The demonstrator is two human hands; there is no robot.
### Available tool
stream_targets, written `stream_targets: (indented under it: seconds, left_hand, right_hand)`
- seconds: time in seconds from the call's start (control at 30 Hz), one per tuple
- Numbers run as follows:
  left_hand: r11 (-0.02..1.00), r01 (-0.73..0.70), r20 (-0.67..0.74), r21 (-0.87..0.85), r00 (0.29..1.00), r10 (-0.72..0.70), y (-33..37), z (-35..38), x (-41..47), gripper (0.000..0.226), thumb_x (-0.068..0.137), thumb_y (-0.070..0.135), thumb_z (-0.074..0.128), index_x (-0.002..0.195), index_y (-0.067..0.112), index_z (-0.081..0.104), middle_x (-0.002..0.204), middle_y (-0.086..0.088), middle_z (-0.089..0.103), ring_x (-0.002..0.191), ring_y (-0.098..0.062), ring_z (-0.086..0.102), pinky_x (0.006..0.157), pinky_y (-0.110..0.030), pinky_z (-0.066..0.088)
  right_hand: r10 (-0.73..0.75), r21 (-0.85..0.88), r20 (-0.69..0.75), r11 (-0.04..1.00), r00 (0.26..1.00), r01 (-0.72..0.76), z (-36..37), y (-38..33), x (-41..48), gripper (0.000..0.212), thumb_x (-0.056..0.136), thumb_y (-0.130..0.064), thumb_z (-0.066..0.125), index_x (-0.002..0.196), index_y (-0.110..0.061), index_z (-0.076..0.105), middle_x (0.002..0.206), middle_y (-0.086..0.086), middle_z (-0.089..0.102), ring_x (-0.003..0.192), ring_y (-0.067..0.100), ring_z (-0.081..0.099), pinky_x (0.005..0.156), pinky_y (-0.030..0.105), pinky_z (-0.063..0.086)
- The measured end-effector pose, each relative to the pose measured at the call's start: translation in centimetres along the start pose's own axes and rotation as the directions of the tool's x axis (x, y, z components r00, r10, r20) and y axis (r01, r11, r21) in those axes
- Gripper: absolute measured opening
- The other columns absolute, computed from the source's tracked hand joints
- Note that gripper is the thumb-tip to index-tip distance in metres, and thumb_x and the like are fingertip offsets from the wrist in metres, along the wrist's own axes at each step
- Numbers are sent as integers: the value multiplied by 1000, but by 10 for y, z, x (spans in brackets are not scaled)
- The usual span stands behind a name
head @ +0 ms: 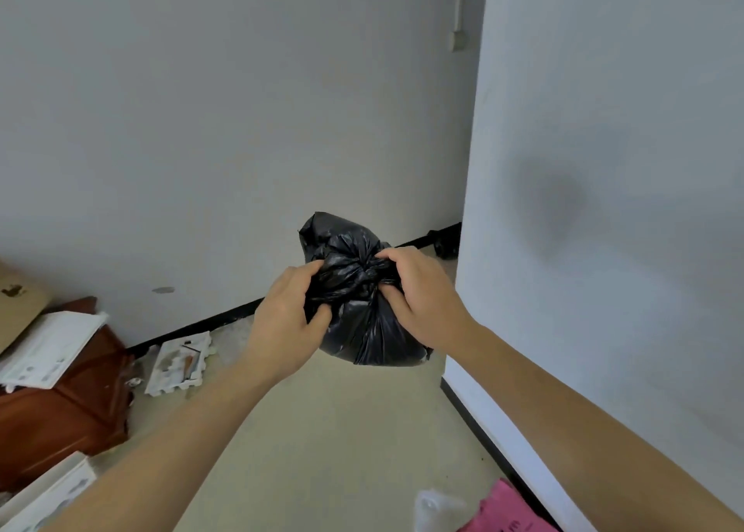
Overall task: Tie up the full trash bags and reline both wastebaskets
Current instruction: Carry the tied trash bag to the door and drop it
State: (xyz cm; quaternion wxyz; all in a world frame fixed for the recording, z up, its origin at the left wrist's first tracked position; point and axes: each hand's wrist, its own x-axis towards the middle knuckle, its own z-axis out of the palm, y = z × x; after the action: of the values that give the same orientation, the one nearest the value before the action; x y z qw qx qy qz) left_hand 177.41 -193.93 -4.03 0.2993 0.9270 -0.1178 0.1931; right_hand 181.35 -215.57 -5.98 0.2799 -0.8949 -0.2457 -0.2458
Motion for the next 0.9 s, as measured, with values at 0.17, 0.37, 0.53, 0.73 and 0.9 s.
stream_targets:
  seconds: [0.17, 0.37, 0.53, 0.73, 0.9]
  left_hand:
    - [999, 39, -56, -6, 998, -39, -67, 28, 112, 55, 86, 8, 63, 139, 15, 47, 118, 6, 55, 107, -10, 50, 90, -26, 40]
    - [996, 34, -70, -84, 997, -40, -168, 90, 270, 54, 87, 7, 63, 139, 14, 48, 118, 4, 56, 106, -10, 51, 90, -28, 42]
    - [990, 78, 17, -120, 997, -77, -226, 131, 418, 55, 86, 5, 62, 138, 15, 48, 120, 3, 56, 110, -16, 53, 91, -27, 42]
    - [985, -27, 96, -170, 994, 44, -236, 188, 573, 55, 84, 5, 63, 137, 15, 50, 119, 7, 54, 112, -16, 53, 90, -23, 38]
    - [977, -57, 120, -205, 989, 83, -256, 256, 682, 56, 84, 4, 61, 138, 15, 49, 116, 8, 52, 111, -17, 53, 89, -23, 38]
  right_hand:
    - [-44, 50, 21, 998, 999, 43, 64, 60, 108, 37, 96, -19, 58, 131, -12, 50, 118, 3, 60, 107, 18, 54, 96, 34, 43]
    - [-25, 39, 37, 999, 999, 24, 158, 161, 246, 43, 96, -19, 57, 137, -11, 46, 121, 6, 58, 110, 21, 55, 98, 41, 45]
    - [41, -13, 113, 999, 993, -39, 206, 240, 361, 66, 97, -19, 55, 154, -19, 22, 122, 4, 54, 109, 20, 54, 99, 37, 44]
    - [174, -66, -7, 982, 985, -174, 210, 342, 450, 70, 98, -21, 53, 157, -22, 15, 125, 5, 53, 111, 22, 53, 99, 39, 45]
    - [215, -88, -37, 972, 976, -217, 234, 438, 521, 71, 98, -20, 54, 157, -21, 14, 121, 6, 53, 107, 22, 53, 100, 42, 45]
